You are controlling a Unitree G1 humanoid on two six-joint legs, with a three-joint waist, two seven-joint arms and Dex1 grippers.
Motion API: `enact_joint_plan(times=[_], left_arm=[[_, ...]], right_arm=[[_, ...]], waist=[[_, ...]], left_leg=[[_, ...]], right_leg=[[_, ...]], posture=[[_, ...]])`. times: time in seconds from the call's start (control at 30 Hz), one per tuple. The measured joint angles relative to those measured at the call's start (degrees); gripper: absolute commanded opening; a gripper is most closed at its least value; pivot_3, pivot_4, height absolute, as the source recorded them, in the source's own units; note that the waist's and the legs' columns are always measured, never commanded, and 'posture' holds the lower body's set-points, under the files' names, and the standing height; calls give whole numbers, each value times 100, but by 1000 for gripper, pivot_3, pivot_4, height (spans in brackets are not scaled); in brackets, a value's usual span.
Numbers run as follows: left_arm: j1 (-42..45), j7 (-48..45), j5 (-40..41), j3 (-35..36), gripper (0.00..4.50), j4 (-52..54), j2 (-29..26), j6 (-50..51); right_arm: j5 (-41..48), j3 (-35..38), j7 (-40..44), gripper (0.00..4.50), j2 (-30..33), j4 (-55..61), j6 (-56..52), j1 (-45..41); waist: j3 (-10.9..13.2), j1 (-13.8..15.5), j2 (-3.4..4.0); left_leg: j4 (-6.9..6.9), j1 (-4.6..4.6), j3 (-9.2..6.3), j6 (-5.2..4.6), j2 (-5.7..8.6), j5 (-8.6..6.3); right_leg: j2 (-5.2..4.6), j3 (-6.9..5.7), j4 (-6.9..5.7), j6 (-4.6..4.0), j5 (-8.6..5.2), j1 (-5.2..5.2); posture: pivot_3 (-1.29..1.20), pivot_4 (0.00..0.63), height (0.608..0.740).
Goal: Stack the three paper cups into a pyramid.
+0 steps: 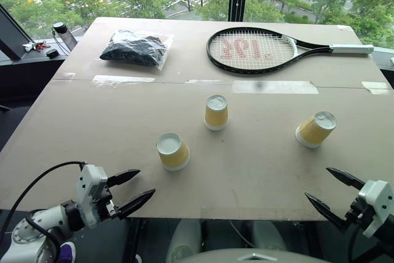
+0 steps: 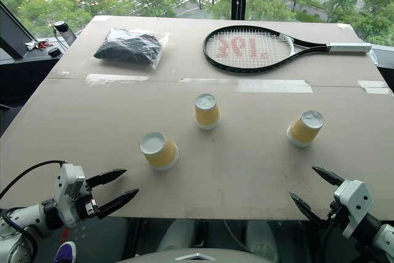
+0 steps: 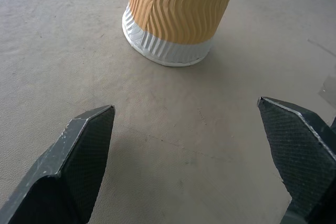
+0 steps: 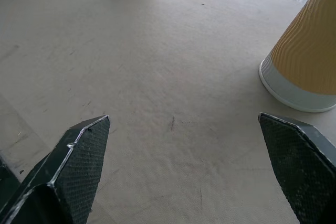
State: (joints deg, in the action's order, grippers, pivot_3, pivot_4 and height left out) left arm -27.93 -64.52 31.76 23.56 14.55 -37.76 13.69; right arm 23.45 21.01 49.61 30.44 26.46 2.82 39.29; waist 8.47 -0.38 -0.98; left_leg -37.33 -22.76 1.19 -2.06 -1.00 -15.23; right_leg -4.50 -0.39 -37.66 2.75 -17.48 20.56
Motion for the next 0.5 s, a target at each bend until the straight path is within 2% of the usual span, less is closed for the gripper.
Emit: enact_joint_plan(times=[0.5], left_arm=[[110,-416,220,21,4478,-139,217,-452]], right_arm=[[120,-331,-137,4500,-13,26,-152,-741]], waist=[[-2,-1,3]], left_leg=[[-2,0,0,-1,2,1]], right_leg=[[1,-4,-5,1,1,-1]], posture=[[0,150,740]])
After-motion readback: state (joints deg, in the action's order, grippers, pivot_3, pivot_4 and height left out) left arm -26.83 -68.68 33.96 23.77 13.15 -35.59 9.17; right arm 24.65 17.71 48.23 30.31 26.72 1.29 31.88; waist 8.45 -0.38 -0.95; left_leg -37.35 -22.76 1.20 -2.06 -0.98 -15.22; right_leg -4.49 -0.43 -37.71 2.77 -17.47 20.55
